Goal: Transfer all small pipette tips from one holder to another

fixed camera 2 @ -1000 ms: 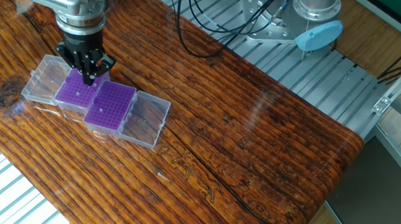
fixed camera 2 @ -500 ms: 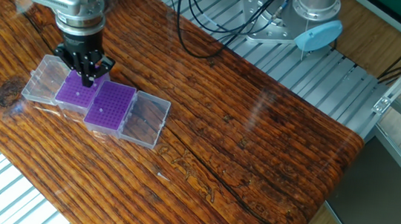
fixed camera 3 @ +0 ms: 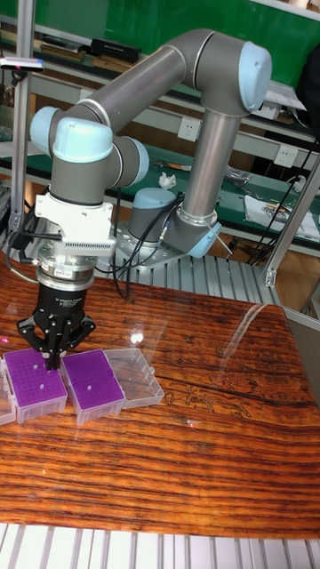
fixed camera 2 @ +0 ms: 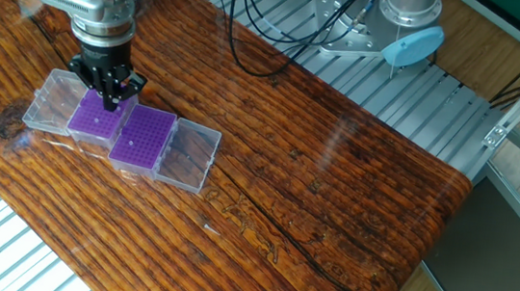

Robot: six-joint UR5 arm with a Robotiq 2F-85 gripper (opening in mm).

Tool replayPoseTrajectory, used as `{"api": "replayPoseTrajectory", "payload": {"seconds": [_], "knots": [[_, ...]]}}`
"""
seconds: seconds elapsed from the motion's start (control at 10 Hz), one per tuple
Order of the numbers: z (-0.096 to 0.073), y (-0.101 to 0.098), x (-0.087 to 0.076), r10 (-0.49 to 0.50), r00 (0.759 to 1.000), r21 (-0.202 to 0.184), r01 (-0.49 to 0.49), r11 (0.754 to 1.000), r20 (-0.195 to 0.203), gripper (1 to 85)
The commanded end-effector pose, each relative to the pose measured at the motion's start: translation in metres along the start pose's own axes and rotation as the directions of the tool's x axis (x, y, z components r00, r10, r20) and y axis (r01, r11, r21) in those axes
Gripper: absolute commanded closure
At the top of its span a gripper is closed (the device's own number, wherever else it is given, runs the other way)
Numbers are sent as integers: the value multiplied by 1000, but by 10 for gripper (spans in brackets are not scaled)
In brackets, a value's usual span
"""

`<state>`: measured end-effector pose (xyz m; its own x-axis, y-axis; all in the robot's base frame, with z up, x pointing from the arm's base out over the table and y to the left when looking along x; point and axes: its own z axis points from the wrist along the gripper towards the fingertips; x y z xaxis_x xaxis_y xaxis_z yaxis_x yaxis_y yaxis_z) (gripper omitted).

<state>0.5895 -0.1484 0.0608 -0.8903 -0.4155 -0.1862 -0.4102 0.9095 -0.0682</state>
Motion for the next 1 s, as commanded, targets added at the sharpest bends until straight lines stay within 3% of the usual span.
{"api": "replayPoseTrajectory", "payload": {"seconds": [0.0, 0.3, 0.6, 0.9], "knots": [[-1, 0, 2, -4, 1000, -7, 4, 1000, -6, 807], [-3, -4, 9, -25, 999, -2, 25, 1000, -34, 743], [-4, -6, 11, -24, 999, -2, 24, 1000, -36, 737], [0, 3, 10, 38, 998, 3, -37, 999, -53, 683]]}}
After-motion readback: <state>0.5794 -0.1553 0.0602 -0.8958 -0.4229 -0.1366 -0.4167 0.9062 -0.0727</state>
